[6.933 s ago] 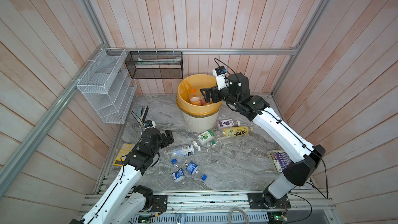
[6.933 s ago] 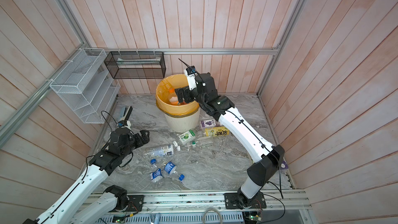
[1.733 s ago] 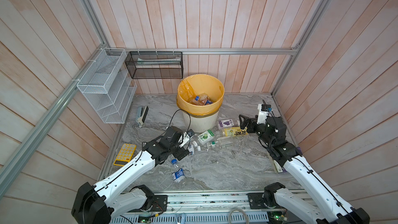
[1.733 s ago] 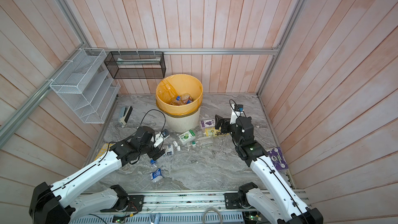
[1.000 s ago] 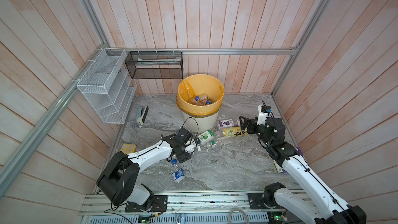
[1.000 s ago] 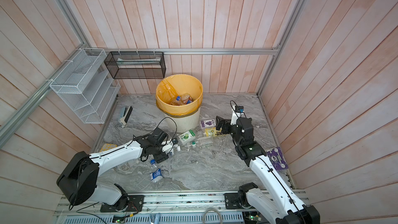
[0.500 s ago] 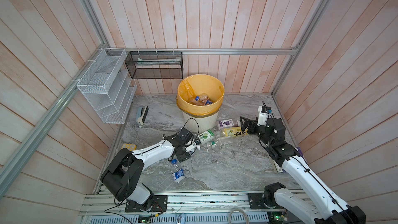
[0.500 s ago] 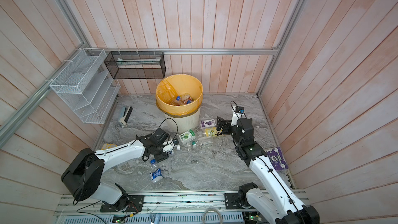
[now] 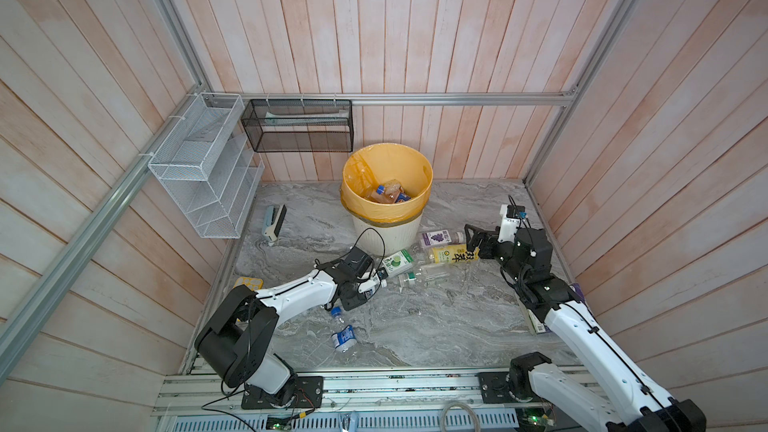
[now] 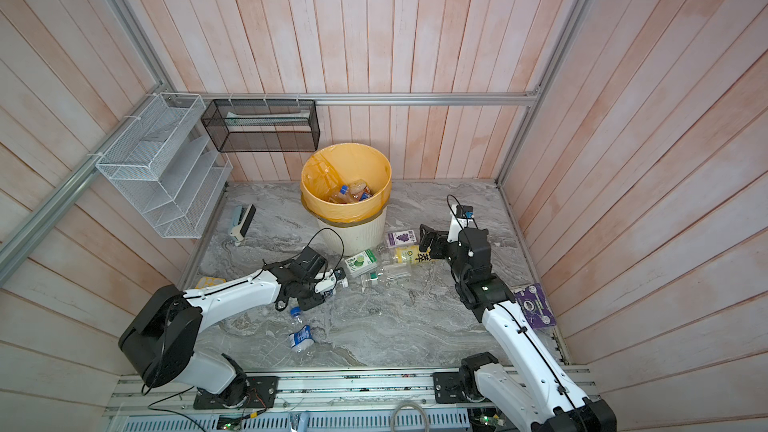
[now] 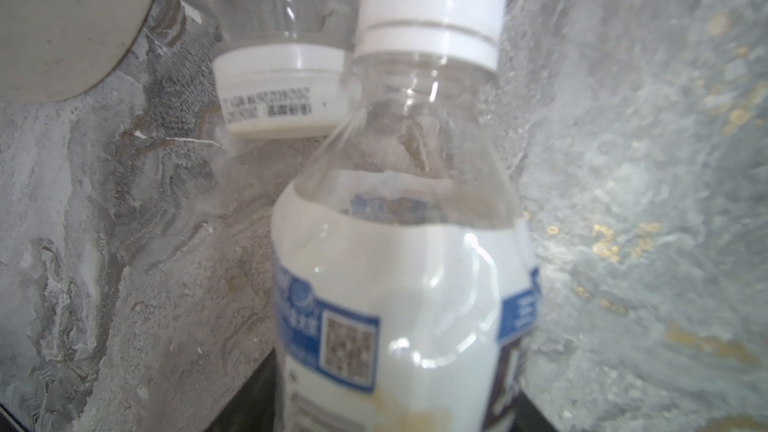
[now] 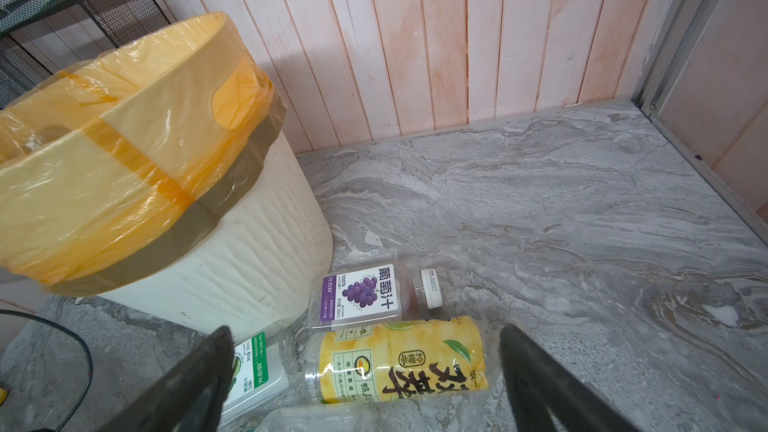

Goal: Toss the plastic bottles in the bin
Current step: 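Reach the left gripper to the white-cap milky bottle and grasp it while right gripper withdraws, then lift the white-cap bottle over the bin and open the left gripper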

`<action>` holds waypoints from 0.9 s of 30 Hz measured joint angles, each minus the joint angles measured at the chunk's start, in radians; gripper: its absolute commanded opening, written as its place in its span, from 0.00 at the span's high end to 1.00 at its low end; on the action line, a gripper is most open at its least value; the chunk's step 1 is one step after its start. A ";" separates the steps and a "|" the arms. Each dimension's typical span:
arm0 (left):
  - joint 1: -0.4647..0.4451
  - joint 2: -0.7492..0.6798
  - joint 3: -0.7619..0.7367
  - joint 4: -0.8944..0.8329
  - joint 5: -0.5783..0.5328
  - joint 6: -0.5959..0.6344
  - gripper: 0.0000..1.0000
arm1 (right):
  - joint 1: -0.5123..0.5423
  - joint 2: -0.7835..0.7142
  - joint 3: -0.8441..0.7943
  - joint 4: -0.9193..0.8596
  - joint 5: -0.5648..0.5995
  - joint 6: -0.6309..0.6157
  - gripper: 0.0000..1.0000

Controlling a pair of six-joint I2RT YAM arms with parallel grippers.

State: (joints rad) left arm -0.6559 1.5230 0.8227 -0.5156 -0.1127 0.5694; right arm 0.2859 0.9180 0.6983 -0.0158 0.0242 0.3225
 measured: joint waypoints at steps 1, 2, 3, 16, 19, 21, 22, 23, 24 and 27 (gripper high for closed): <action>0.000 0.000 0.000 0.000 0.000 0.003 0.40 | -0.001 0.000 0.000 0.000 0.000 0.000 0.01; 0.000 -0.001 0.000 0.000 -0.001 0.003 0.43 | -0.001 0.000 0.000 0.000 0.000 0.000 0.01; -0.001 -0.001 0.000 0.000 -0.001 0.005 0.44 | -0.001 0.000 0.000 0.000 0.000 0.000 0.01; -0.035 -0.061 0.006 -0.026 -0.039 0.001 0.44 | -0.008 -0.002 -0.015 -0.005 0.001 0.000 0.01; -0.047 -0.105 0.015 -0.045 -0.050 -0.013 0.44 | -0.013 -0.008 -0.015 -0.006 0.001 0.000 0.01; -0.053 -0.143 0.020 -0.058 -0.053 -0.024 0.45 | -0.015 -0.013 -0.016 -0.006 0.001 0.000 0.01; -0.055 -0.161 0.021 -0.063 -0.054 -0.030 0.45 | -0.015 -0.015 -0.016 -0.006 0.001 0.000 0.01; -0.056 -0.185 0.021 -0.070 -0.054 -0.040 0.45 | -0.016 -0.017 -0.016 -0.006 0.001 0.000 0.01; -0.057 -0.208 0.021 -0.076 -0.055 -0.048 0.45 | -0.017 -0.019 -0.017 -0.006 0.001 0.000 0.01; -0.057 -0.281 0.022 -0.086 -0.056 -0.078 0.51 | -0.019 -0.024 -0.017 -0.007 0.001 0.000 0.01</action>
State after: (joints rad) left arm -0.7128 1.2419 0.8448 -0.6014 -0.1684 0.4915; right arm 0.2665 0.8944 0.6811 -0.0227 0.0254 0.3222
